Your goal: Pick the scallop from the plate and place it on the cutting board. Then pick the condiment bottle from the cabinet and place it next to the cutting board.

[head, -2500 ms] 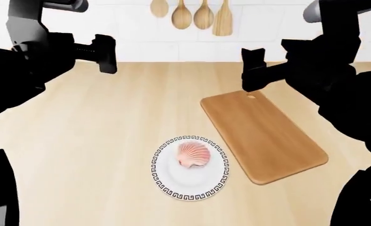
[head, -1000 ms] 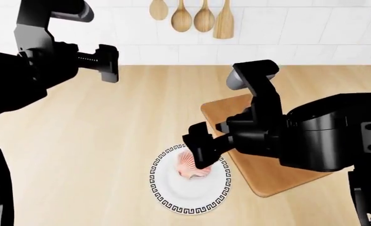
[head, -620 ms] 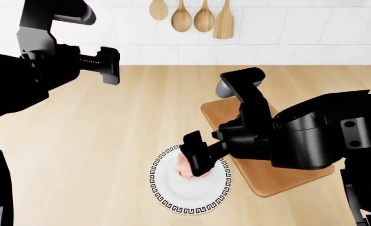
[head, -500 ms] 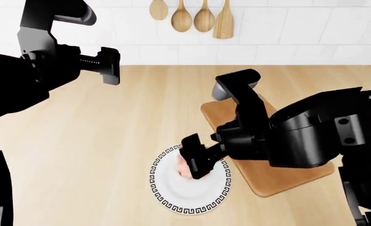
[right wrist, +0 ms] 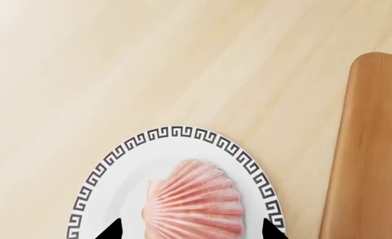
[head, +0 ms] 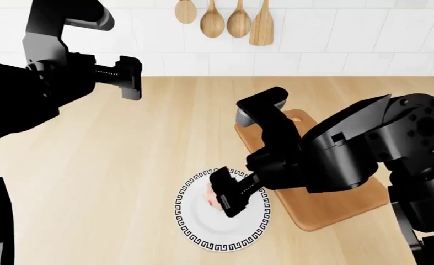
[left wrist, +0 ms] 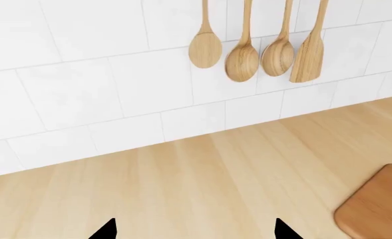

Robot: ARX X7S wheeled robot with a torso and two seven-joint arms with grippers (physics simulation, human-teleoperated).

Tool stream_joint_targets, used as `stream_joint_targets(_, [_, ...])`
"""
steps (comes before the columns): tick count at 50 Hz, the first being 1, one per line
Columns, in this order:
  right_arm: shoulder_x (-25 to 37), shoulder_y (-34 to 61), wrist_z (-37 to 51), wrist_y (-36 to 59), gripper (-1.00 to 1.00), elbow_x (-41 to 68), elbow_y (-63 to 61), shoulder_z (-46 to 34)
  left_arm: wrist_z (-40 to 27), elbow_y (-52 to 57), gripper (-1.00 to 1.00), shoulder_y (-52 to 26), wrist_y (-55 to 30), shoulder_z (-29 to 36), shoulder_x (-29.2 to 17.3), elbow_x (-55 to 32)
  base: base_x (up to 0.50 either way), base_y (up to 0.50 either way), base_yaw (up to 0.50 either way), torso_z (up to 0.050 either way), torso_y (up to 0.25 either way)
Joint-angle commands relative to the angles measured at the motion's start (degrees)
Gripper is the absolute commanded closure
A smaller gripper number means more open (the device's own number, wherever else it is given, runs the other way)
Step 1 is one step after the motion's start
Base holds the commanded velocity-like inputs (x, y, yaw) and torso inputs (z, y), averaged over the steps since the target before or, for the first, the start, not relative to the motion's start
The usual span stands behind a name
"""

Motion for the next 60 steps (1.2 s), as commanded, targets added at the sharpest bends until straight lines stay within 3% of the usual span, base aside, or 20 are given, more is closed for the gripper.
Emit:
stream_joint_targets(1, [-0.57,1.08,-4.96,0.50,-1.00,-4.63,1.57,-2.17,-0.08,-0.22,-1.00,0.09,0.41,0.33,-0.08,-0.31,0.00,0.00,0.00,0.000,0.000])
stream_joint_targets(60, [-0.36,1.34,-14.05,-3.20,-1.00,-9.91,2.18,-11.99,-1.01,-0.62,-1.00,0.91,1.82,1.18,-0.68,-1.97,0.00,0.00,0.00,0.000,0.000])
